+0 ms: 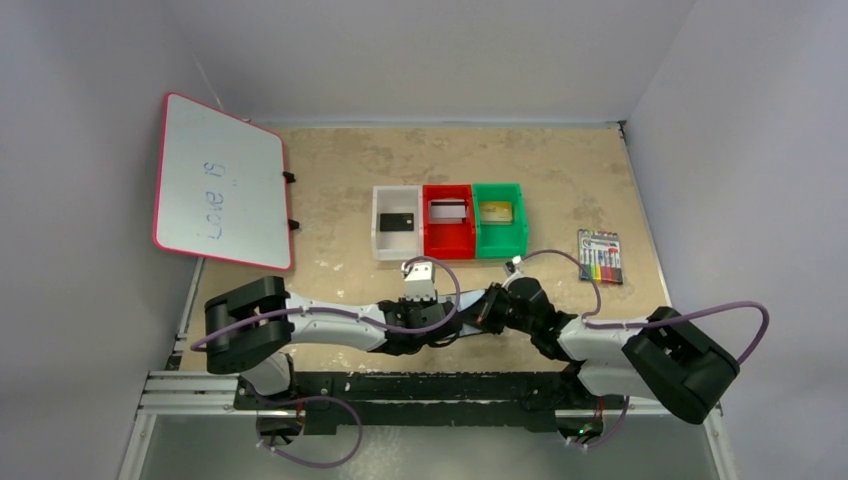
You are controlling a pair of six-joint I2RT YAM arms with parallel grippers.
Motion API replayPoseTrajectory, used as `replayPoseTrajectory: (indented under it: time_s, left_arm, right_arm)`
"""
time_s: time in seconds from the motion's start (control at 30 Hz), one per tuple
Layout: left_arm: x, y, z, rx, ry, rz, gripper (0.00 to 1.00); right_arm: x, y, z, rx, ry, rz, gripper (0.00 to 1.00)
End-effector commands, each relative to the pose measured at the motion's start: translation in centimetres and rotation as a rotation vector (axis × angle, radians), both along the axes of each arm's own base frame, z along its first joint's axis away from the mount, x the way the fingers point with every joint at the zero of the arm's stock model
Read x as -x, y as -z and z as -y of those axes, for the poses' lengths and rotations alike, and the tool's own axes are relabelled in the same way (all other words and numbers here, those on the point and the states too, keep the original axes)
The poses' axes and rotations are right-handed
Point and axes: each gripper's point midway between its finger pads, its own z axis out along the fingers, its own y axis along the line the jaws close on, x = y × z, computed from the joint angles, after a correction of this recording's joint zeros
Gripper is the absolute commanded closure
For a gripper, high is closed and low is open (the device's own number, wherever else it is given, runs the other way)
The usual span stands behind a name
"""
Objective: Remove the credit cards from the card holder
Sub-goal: Remove the credit card from the card holder.
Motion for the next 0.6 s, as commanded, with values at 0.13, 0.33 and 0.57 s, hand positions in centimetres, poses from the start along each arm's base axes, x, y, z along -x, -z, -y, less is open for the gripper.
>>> replayPoseTrajectory:
  time_s: [0.13,0.33,0.57]
  left_arm:
    - [0.46,0.84,0.62,-0.025,0.031,-0.022,0.90]
    - [0.61,1.34,0.71,-0.036,0.043,-0.031,0.94]
    - [0.73,1.52,0.69,-0.040,0.048,-0.034,0.97]
  right_arm:
    - [-0.21,-0.08,-0.38,-0.021,-0.005,0.005,0.95]
    - [-0.19,0.20,-0.63,-0.038,-0.015,-0.002,0.86]
    - [-0.01,0.34,-1.14,-0.054,-0.061,0.025,0.86]
